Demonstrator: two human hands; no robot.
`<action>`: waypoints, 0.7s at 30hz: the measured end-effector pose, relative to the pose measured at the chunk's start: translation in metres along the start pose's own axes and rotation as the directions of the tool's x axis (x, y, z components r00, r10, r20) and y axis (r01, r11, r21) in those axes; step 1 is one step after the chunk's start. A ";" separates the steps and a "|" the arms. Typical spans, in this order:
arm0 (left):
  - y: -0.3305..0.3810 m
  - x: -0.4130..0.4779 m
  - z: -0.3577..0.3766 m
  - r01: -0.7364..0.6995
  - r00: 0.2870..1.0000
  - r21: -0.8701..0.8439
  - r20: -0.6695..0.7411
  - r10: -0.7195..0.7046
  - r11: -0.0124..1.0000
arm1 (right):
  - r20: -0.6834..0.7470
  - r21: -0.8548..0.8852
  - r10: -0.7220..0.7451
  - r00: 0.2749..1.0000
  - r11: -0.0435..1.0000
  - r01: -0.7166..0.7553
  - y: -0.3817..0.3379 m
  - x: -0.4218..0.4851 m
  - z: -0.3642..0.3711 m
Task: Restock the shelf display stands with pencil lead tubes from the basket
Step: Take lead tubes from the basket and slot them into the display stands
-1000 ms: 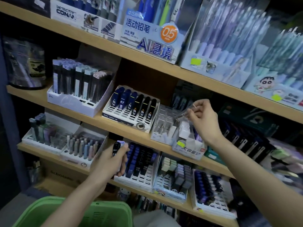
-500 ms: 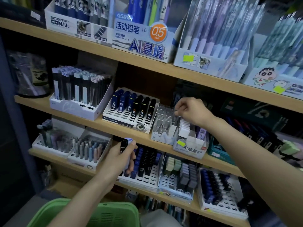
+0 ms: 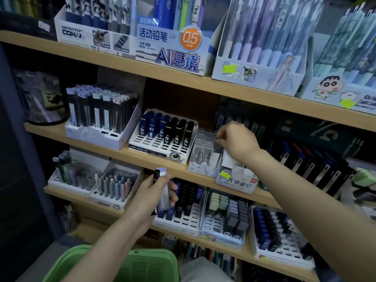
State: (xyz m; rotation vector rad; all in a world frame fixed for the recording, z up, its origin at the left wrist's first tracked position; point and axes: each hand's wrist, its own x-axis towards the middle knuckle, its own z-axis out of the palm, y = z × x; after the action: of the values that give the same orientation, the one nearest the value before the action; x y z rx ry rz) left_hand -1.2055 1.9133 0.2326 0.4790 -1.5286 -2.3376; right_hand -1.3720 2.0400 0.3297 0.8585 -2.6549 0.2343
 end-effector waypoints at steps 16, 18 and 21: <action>0.005 -0.015 -0.006 0.035 0.999 -0.271 0.016 -0.032 0.962 | 0.217 0.666 -0.324 0.921 0.739 0.104 -0.087 -0.083 0.026; 0.006 -0.017 -0.010 0.030 0.999 -0.256 -0.010 -0.034 0.966 | 0.182 0.659 -0.325 0.928 0.741 0.130 -0.089 -0.083 0.025; 0.006 -0.017 -0.020 0.014 0.998 -0.276 -0.059 -0.031 0.961 | 0.135 0.684 -0.295 0.946 0.719 0.127 -0.085 -0.077 0.014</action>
State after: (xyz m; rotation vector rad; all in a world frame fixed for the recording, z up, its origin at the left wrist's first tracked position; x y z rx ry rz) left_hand -1.1807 1.9022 0.2322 0.4955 -1.1496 -2.4759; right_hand -1.2672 2.0094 0.2923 1.4800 -2.6494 1.1523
